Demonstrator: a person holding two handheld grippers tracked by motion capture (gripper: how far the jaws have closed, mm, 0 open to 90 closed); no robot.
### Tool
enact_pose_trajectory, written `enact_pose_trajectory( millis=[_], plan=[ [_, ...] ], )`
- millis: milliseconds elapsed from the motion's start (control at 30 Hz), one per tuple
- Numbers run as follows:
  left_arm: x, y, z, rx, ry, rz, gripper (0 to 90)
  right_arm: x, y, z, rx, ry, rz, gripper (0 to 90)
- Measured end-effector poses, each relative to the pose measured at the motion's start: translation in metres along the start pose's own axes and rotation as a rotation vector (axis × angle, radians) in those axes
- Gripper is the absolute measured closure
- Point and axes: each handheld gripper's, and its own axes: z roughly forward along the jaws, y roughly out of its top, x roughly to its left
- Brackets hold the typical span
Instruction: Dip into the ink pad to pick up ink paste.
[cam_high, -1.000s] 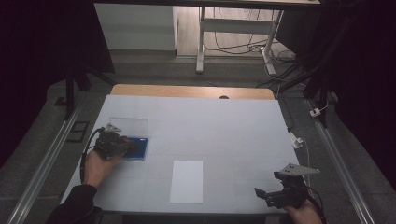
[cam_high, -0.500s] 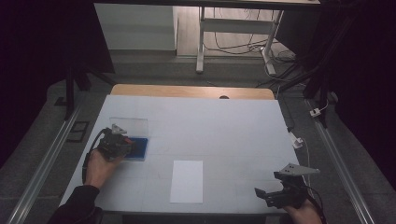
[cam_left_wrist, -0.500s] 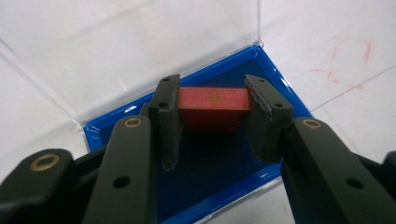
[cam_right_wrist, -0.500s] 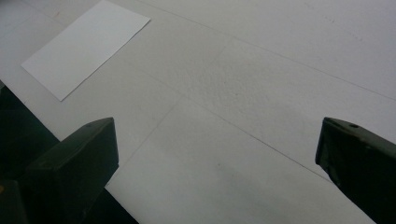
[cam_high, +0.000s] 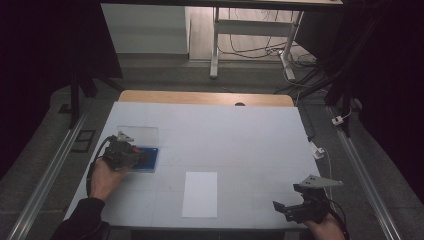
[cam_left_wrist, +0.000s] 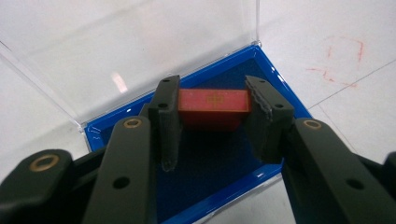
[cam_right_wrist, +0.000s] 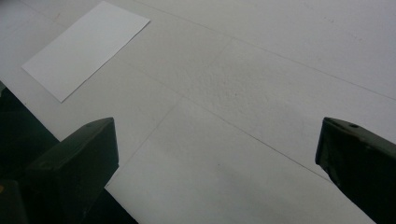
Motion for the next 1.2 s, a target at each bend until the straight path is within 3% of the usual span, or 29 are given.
enact_pose_trajectory(
  millis=[200, 333, 533, 1200],
  plan=[
    [0.0, 0.001, -0.004, 0.006, 0.005, 0.003, 58.4, 0.0, 0.0, 0.0, -0.002, -0.002, 0.001, 0.0],
    [0.001, 0.001, -0.008, -0.02, -0.005, -0.014, 58.4, 0.0, 0.0, 0.0, -0.001, -0.001, 0.001, 0.0],
    [0.0, 0.002, -0.017, -0.044, -0.035, -0.033, 58.4, 0.0, 0.0, 0.0, -0.003, -0.002, -0.001, 0.0],
    [-0.011, 0.002, -0.036, -0.101, -0.105, -0.026, 58.4, 0.0, 0.0, -0.001, -0.003, 0.0, 0.0, 0.0]
  ],
)
